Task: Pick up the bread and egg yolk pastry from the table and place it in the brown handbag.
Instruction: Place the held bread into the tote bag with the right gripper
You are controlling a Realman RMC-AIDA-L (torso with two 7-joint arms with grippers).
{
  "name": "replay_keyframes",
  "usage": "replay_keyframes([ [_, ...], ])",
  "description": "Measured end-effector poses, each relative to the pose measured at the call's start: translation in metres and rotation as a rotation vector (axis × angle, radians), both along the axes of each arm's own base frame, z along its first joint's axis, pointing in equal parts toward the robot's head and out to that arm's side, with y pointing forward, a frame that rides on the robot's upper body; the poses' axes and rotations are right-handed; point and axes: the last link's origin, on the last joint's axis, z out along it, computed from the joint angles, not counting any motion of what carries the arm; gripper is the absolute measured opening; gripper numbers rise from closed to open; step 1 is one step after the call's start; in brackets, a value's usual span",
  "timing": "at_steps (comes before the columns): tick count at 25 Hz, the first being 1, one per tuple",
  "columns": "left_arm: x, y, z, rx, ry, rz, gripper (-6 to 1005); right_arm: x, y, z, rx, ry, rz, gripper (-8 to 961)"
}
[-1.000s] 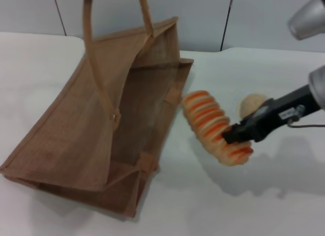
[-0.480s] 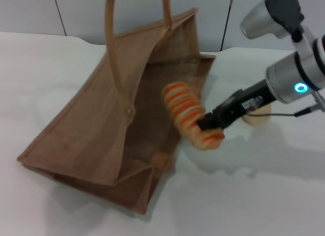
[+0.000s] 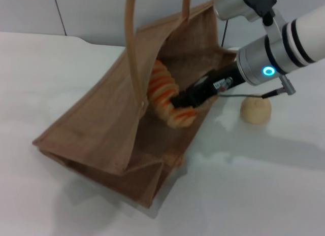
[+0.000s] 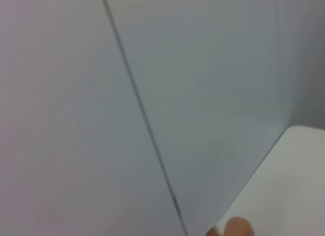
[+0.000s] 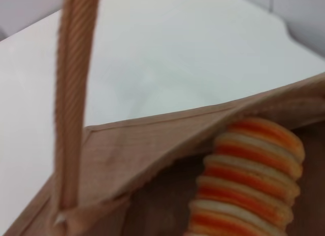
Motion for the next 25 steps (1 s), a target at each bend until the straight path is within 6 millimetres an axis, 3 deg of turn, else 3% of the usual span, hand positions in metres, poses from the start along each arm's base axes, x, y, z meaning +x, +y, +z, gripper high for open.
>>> replay_keyframes([
  [9, 0.015, -0.002, -0.008, -0.021, -0.022, -0.051, 116, -0.002, 0.020, -0.008, 0.105, -0.004, 0.004, 140],
  [25, 0.038, -0.003, -0.011, -0.013, -0.041, -0.106, 116, -0.006, 0.012, -0.024, 0.063, 0.124, -0.002, 136],
])
